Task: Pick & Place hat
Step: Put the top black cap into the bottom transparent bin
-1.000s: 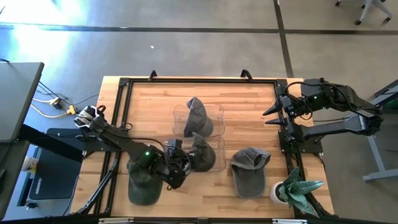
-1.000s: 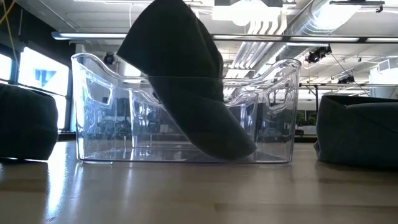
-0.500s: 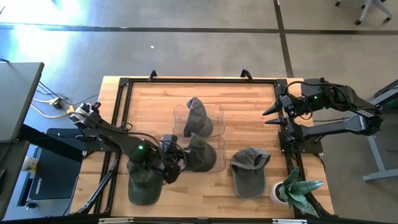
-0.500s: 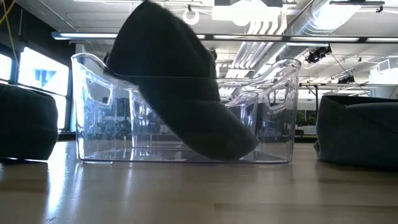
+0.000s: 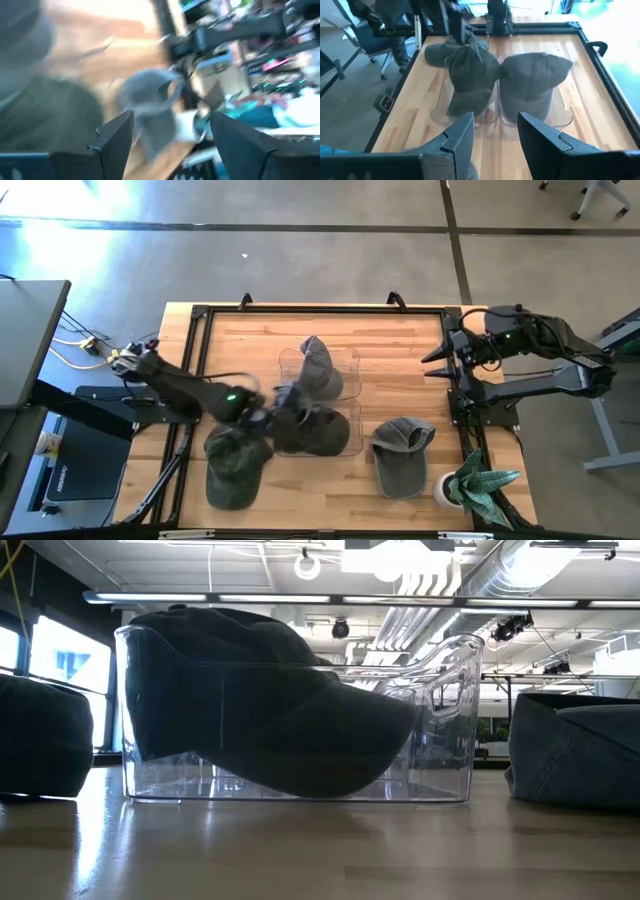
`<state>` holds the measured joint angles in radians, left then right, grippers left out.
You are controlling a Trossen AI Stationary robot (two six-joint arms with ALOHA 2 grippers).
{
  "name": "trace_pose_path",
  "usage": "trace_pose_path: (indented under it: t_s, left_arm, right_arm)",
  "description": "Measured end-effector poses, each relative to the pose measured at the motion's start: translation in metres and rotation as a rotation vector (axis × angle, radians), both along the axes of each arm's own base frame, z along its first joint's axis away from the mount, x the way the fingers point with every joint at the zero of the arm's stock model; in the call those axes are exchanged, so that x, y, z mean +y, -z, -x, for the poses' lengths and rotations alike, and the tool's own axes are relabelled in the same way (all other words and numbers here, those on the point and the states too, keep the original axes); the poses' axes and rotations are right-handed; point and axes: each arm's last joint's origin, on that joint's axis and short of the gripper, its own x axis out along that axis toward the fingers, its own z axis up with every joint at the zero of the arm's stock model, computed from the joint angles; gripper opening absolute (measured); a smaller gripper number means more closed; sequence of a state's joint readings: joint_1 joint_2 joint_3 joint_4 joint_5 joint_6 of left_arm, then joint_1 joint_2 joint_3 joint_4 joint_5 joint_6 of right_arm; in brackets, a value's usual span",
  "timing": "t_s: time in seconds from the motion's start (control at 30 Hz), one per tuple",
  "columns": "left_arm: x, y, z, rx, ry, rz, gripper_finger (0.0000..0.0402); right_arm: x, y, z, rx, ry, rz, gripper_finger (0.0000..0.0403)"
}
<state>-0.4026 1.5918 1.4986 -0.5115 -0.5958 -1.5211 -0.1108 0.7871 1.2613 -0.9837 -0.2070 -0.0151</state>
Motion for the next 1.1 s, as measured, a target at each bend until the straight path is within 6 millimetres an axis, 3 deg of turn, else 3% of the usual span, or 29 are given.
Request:
trace_pose_path:
  t_s: [0.17, 0.27, 0.47, 0.53, 0.67, 0.83, 0.97, 1.1]
  left_arm:
    - [0.020, 0.013, -0.025, 0.055, 0.127, 0.064, 0.0210]
    - [0.026, 0.015, -0.018, 0.209, 0.165, 0.086, 0.0181]
    - [0.028, -0.022, 0.010, 0.392, 0.342, 0.070, 0.0145]
    - [0.024, -0.025, 0.017, 0.440, 0.421, 0.050, 0.0144]
    - [0.020, -0.013, 0.029, 0.623, 0.464, 0.170, 0.0167]
    - [0.013, 0.010, 0.036, 0.747, 0.525, 0.217, 0.0236]
    - [0.009, 0.027, 0.040, 0.799, 0.606, 0.150, 0.0291]
    - [0.008, 0.045, 0.040, 0.827, 0.656, 0.032, 0.0310]
  right_arm:
    - [-0.001, -0.002, -0.005, -0.020, 0.007, 0.002, 0.0149]
    - [-0.001, -0.001, -0.007, -0.009, 0.010, -0.009, 0.0149]
    - [-0.001, 0.001, -0.009, 0.006, -0.005, -0.023, 0.0149]
    - [-0.001, 0.001, -0.010, 0.007, -0.005, -0.022, 0.0149]
    - [-0.001, 0.001, -0.011, 0.008, -0.014, -0.010, 0.0149]
    - [-0.001, 0.001, -0.011, 0.007, -0.019, -0.001, 0.0149]
    - [-0.001, 0.001, -0.010, 0.009, -0.003, -0.029, 0.0149]
    - [-0.002, 0.000, -0.011, 0.007, 0.044, -0.034, 0.0149]
